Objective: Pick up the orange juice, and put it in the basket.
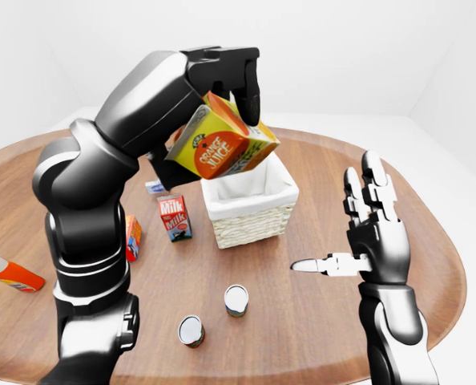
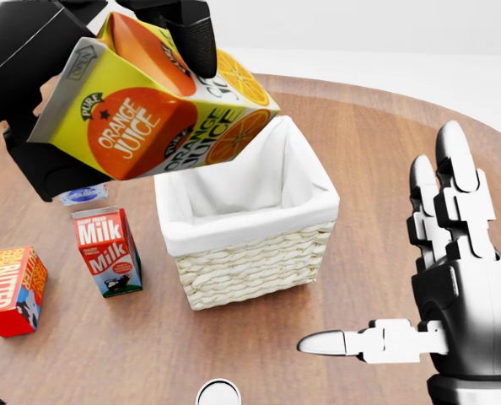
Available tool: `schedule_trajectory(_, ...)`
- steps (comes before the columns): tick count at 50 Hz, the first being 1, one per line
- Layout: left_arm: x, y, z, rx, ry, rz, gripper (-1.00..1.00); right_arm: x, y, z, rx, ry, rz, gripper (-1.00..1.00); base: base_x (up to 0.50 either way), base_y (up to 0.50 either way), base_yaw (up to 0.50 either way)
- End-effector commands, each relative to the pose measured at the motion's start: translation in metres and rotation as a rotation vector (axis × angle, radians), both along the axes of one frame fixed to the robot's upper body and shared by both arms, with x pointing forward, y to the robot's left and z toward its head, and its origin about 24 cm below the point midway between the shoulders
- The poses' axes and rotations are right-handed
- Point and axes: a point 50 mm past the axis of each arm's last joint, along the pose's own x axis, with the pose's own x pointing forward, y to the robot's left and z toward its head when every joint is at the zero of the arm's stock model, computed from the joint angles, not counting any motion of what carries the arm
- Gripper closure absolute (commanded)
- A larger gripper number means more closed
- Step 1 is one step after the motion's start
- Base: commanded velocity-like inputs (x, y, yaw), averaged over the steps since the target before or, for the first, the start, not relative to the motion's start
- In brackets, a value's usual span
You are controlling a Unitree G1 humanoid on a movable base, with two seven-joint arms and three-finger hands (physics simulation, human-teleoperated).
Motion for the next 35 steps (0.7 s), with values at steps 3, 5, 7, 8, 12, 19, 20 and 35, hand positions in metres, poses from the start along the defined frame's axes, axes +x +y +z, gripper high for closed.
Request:
schedule_trajectory(3, 0.056, 0.002, 0.001, -0.015, 0.196, 0.07, 1.0, 0.0, 0.001, -0.001, 0.0, 0.004, 0.004, -1.0, 0.0, 0.0, 0.0)
schedule_trajectory(5, 0.067, 0.001, -0.002, -0.007, 0.238, 0.093, 1.0, 0.0, 0.001, -0.001, 0.0, 0.006, 0.004, -1.0, 0.0, 0.0, 0.0)
schedule_trajectory(7, 0.073, 0.0, -0.005, -0.003, 0.263, 0.103, 1.0, 0.0, 0.0, -0.001, 0.001, 0.003, 0.003, -1.0, 0.0, 0.0, 0.0)
schedule_trajectory(8, 0.075, 0.0, -0.006, 0.0, 0.272, 0.11, 1.0, 0.0, 0.0, 0.0, 0.001, 0.001, 0.001, -1.0, 0.0, 0.0, 0.0)
schedule_trajectory(12, 0.078, -0.004, -0.008, 0.014, 0.28, 0.121, 1.0, 0.001, -0.001, -0.001, 0.002, 0.005, 0.0, -1.0, 0.0, 0.0, 0.0)
schedule_trajectory(19, 0.074, -0.01, -0.001, 0.017, 0.237, 0.136, 1.0, 0.0, -0.001, -0.002, 0.001, 0.011, -0.001, -1.0, 0.0, 0.0, 0.0)
schedule_trajectory(20, 0.072, -0.01, 0.001, 0.025, 0.222, 0.143, 1.0, 0.0, -0.002, -0.002, 0.002, 0.01, 0.0, -1.0, 0.0, 0.0, 0.0)
schedule_trajectory(35, 0.087, -0.016, -0.03, 0.044, 0.281, 0.221, 1.0, 0.001, -0.002, -0.003, 0.002, 0.013, -0.001, -1.0, 0.0, 0.0, 0.0)
